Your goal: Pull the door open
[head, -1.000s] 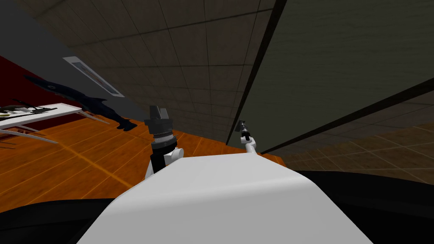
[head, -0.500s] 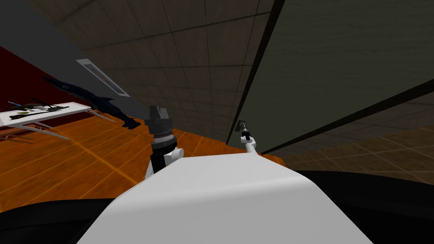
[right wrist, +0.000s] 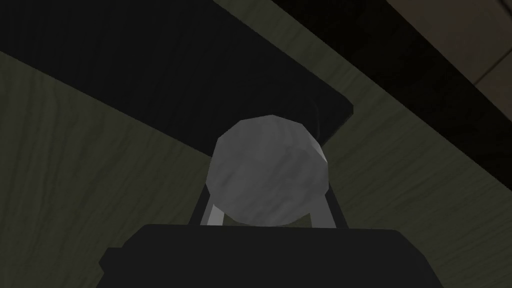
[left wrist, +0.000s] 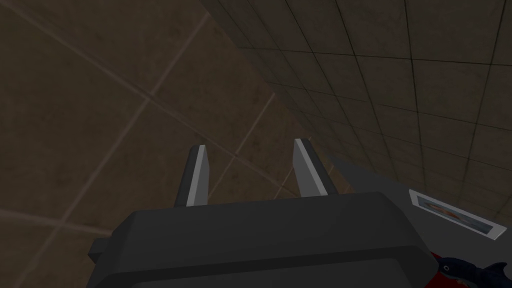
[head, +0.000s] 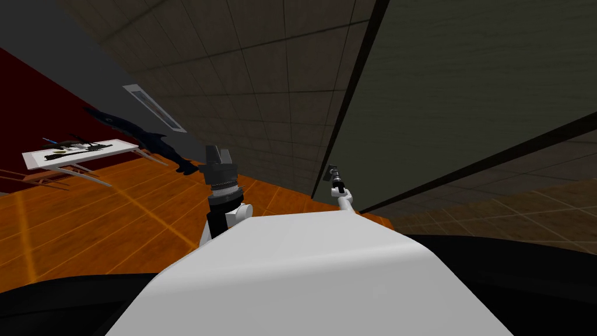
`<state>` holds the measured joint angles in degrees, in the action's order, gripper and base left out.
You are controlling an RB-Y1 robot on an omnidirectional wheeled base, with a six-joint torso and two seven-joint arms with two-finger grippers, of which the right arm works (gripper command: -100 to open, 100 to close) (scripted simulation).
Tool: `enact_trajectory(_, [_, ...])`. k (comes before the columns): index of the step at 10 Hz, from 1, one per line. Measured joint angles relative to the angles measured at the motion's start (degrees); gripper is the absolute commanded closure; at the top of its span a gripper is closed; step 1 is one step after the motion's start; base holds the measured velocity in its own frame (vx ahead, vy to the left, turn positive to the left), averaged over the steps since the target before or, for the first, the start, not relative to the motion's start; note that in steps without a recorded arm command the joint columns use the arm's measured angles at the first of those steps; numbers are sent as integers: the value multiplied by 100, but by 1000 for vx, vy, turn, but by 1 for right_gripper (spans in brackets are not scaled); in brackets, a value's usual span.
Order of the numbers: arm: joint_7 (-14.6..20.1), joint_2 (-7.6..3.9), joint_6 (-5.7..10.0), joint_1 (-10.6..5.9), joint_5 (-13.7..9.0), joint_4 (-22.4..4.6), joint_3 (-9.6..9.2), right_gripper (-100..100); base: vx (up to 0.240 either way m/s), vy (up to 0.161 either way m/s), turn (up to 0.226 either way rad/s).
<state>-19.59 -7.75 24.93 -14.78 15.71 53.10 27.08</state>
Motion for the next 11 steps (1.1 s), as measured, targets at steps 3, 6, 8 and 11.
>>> enact_trajectory(3, [409,-56,0,-35,-245,-82,-53,100,-45,-22,66])
enact_trajectory(6, [861,-123,26,-108,-551,-215,-106,100,-49,-22,49])
enact_trajectory(8, [1098,-118,24,-102,-703,-209,-131,100,-42,-16,56])
enact_trajectory(11, [1540,-214,63,-141,-1006,-352,-195,100,-51,-27,78])
